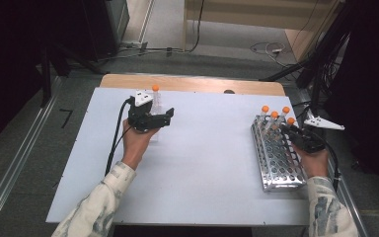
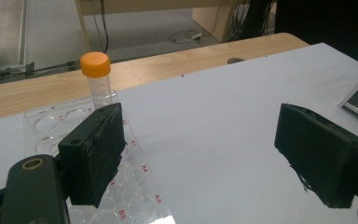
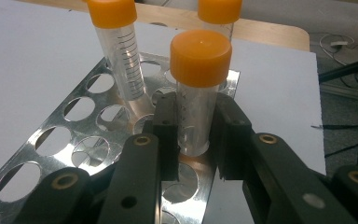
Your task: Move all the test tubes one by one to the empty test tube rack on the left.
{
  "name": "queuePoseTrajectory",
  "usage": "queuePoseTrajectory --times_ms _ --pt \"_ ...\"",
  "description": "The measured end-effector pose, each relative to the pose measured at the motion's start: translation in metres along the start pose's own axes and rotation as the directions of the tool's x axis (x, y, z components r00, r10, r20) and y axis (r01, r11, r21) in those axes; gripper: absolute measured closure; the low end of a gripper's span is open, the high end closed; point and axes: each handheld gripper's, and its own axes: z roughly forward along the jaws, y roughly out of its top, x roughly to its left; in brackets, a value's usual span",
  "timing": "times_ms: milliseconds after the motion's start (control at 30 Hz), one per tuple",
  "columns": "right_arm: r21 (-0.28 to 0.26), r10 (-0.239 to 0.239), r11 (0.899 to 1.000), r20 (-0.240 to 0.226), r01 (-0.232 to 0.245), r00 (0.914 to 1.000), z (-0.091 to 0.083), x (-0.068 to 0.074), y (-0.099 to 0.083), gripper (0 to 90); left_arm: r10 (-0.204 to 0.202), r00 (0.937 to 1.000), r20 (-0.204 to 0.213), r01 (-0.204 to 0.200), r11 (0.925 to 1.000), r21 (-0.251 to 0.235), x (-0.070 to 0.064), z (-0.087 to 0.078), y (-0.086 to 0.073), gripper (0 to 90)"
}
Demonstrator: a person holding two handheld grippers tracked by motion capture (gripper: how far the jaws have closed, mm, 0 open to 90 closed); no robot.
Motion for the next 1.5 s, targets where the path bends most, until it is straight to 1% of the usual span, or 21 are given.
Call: queuePoseTrajectory --times_ms 67,200,333,433,467,533,567,667,733,867,1000,1200,1300,1400,1467,1500 --pt "-0.003 0.004 1.0 0.002 -0.004 1.0 -0.001 0.0 0.0 71.3 -0.004 1.0 0.005 0.004 1.0 0.002 -0.001 0.001 0.0 16.4" --pt "-0.03 0.004 1.0 0.004 -0.004 1.0 -0.006 0.0 0.003 71.5 0.008 0.9999 0.011 -0.008 1.0 0.005 -0.004 -0.001 0.0 16.3" --pt "-0.057 0.009 0.998 0.013 -0.009 0.9999 -0.012 0.001 0.006 71.6 0.012 0.9997 0.02 -0.011 0.9999 -0.009 -0.005 -0.003 0.001 16.3" --pt "-0.064 0.005 0.998 0.024 -0.003 0.9997 -0.015 0.003 0.011 71.6 0.011 0.9997 0.021 -0.011 0.9999 -0.009 -0.006 -0.005 0.001 16.3" --pt "-0.075 -0.005 0.997 0.033 0.008 0.9994 -0.019 0.004 0.016 71.7 0.01 0.9997 0.022 -0.01 0.9999 -0.008 -0.006 -0.005 0.0 16.3" --pt "-0.08 -0.006 0.997 0.036 0.009 0.9993 -0.021 0.005 0.018 71.8 0.011 0.9997 0.022 -0.011 0.9999 -0.009 -0.007 -0.005 0.0 16.3" --pt "-0.087 -0.009 0.996 0.039 0.012 0.9992 -0.023 0.005 0.02 71.8 0.016 0.9996 0.022 -0.016 0.9998 -0.009 -0.007 -0.006 0.0 16.3" --pt "-0.106 -0.008 0.994 0.045 0.013 0.999 -0.03 0.006 0.027 71.8 0.014 0.9997 0.022 -0.014 0.9998 -0.014 -0.008 -0.008 0.001 16.3" --pt "-0.117 -0.02 0.993 0.057 0.027 0.9982 -0.035 0.007 0.031 71.8 0.014 0.9996 0.025 -0.014 0.9998 -0.014 -0.008 -0.009 0.001 16.3" --pt "-0.15 -0.037 0.988 0.064 0.046 0.9973 -0.047 0.012 0.04 71.9 0.014 0.9996 0.024 -0.014 0.9998 -0.013 -0.007 -0.009 0.0 16.2" --pt "-0.14 -0.043 0.989 0.06 0.051 0.9973 -0.054 0.018 0.047 71.9 0.013 0.9996 0.024 -0.013 0.9998 -0.012 -0.007 -0.008 0.0 16.2" --pt "-0.115 -0.048 0.992 0.056 0.054 0.9973 -0.06 0.028 0.046 71.9 0.012 0.9997 0.023 -0.012 0.9999 -0.012 -0.007 -0.009 -0.001 16.2" --pt "-0.114 -0.048 0.992 0.043 0.052 0.9979 -0.065 0.033 0.045 71.9 0.014 0.9997 0.021 -0.013 0.9999 -0.009 -0.006 -0.01 -0.002 16.2" --pt "-0.112 -0.06 0.992 0.023 0.062 0.9979 -0.07 0.04 0.044 72.0 0.01 0.9998 0.02 -0.009 0.9999 -0.006 -0.005 -0.01 -0.003 16.2" --pt "-0.128 -0.07 0.989 0.012 0.071 0.9975 -0.075 0.046 0.043 72.0 0.007 0.9998 0.02 -0.007 1.0 -0.005 -0.004 -0.01 -0.003 16.3" --pt "-0.135 -0.074 0.988 -0.001 0.073 0.9972 -0.079 0.051 0.043 72.0 0.005 0.9998 0.019 -0.005 1.0 -0.006 -0.004 -0.01 -0.003 16.3"
